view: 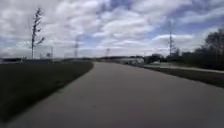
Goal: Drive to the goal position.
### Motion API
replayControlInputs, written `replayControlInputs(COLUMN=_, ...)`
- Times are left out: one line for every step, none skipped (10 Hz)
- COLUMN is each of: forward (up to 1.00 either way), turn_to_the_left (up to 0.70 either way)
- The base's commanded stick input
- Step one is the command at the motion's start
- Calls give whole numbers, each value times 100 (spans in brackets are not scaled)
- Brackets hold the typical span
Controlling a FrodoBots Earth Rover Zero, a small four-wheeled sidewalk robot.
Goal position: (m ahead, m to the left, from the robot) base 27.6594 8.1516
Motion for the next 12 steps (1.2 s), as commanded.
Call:
replayControlInputs(forward=97, turn_to_the_left=0)
replayControlInputs(forward=97, turn_to_the_left=0)
replayControlInputs(forward=98, turn_to_the_left=0)
replayControlInputs(forward=97, turn_to_the_left=0)
replayControlInputs(forward=97, turn_to_the_left=0)
replayControlInputs(forward=98, turn_to_the_left=0)
replayControlInputs(forward=98, turn_to_the_left=0)
replayControlInputs(forward=98, turn_to_the_left=0)
replayControlInputs(forward=97, turn_to_the_left=0)
replayControlInputs(forward=97, turn_to_the_left=0)
replayControlInputs(forward=98, turn_to_the_left=0)
replayControlInputs(forward=97, turn_to_the_left=0)
